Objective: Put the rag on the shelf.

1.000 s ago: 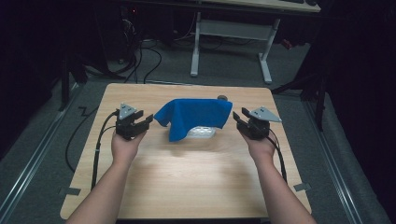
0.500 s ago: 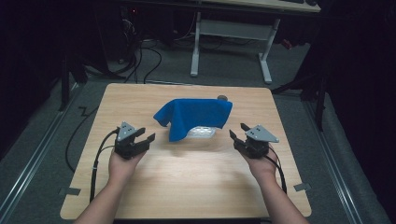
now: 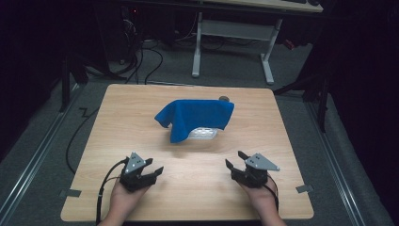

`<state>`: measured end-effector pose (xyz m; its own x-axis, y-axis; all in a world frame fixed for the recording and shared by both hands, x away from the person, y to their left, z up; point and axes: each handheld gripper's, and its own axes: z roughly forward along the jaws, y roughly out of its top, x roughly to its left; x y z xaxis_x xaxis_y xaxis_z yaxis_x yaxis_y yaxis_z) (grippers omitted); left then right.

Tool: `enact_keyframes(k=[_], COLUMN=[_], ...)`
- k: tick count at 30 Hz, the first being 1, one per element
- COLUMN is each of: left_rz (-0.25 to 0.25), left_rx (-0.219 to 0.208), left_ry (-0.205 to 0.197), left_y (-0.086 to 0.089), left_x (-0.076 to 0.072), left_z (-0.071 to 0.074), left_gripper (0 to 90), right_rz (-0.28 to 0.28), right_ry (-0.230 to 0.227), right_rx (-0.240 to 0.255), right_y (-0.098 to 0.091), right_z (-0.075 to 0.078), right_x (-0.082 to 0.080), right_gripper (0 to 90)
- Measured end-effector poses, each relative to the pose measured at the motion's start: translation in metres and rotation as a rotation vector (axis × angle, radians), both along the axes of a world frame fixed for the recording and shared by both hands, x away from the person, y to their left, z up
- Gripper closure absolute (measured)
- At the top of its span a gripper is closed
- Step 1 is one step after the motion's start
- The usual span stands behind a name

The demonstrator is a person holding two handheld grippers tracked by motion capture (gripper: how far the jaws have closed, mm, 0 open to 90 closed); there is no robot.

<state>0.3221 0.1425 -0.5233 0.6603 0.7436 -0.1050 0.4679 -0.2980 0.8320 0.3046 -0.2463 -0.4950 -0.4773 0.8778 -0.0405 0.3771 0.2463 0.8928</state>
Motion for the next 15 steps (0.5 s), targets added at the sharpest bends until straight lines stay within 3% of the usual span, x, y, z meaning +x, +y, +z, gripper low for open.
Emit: enact_keyframes(k=[1, 3, 5, 8, 11, 15], left_rz=[-0.007, -0.036, -0.06, -0.089, -0.085, -0.081], left_rx=[0.007, 0.016, 0.03, 0.086, 0.067, 0.045], left_ry=[0.014, 0.055, 0.051, 0.028, 0.056, 0.053], left_y=[-0.002, -0.008, -0.013, -0.02, -0.02, -0.015], left_x=[-0.008, -0.016, -0.021, -0.019, -0.012, -0.012], left_z=[-0.003, -0.005, -0.006, -0.009, -0.011, -0.01], left_gripper=[44.2, 44.7, 44.4, 43.9, 43.9, 43.1], right_rz=[-0.011, -0.009, 0.0, 0.019, 0.026, 0.009], right_ry=[-0.009, 0.037, 0.047, 0.065, 0.057, 0.108], right_rx=[-0.006, -0.03, -0.054, -0.089, -0.1, -0.058], right_y=[-0.001, -0.001, 0.0, 0.004, 0.005, 0.003], right_z=[-0.007, -0.014, -0.018, -0.022, -0.022, -0.026], right_x=[-0.008, -0.019, -0.026, -0.027, -0.022, -0.017], right_gripper=[41.4, 38.8, 39.3, 38.6, 38.3, 39.0])
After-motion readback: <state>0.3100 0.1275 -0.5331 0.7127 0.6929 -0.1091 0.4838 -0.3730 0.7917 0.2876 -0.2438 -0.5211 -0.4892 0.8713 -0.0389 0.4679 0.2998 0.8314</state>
